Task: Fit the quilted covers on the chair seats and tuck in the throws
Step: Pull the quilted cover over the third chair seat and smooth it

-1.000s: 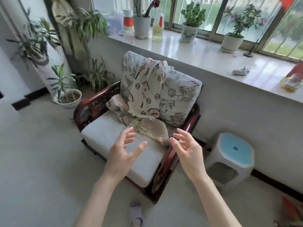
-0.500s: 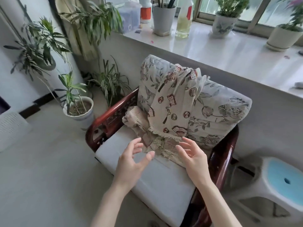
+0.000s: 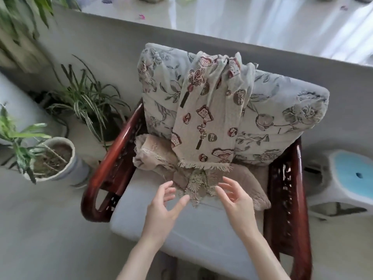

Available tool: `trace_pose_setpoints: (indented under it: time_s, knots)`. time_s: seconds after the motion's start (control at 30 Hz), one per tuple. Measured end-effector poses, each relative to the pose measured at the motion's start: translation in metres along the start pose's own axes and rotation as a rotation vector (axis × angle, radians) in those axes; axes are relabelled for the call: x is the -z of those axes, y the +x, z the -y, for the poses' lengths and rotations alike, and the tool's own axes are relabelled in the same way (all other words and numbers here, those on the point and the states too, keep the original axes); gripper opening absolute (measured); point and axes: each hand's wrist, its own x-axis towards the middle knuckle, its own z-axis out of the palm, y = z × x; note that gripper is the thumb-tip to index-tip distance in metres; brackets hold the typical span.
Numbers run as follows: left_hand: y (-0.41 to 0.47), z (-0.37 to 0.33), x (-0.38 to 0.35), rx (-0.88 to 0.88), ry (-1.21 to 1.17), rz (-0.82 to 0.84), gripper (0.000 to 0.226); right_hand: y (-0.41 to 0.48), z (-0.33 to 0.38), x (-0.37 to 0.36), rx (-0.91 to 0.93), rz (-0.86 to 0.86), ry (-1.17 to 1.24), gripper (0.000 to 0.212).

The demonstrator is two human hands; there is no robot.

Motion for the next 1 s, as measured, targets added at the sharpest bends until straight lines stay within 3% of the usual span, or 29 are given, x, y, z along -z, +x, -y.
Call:
trace_pose_setpoints:
  time_s: [0.27, 0.6, 0.8, 0.93, 1.0]
  knots:
    - [0.092, 0.078, -0.040, 0.162, 0.014, 0.064, 0.052, 0.051, -0.081, -0.057, -0.202, -0.035, 0.069, 0.027]
    - [0.203, 0.200, -0.117, 0.287, 0.001, -0.041, 0.086, 0.133, -0.210, -0.139, -0.354, -0.049, 0.237, 0.029]
    - [0.247, 0.246, -0.147, 0.314, -0.078, -0.171, 0.127, 0.166, -0.249, -0.173, -0.454, -0.095, 0.350, 0.055]
    - [0.271, 0.254, -0.159, 0.335, -0.079, -0.346, 0.055, 0.189, -0.254, -0.187, -0.499, -0.163, 0.326, 0.058]
    - [0.276, 0.258, -0.157, 0.290, -0.043, -0.357, 0.023, 0.200, -0.254, -0.193, -0.531, -0.185, 0.297, 0.048]
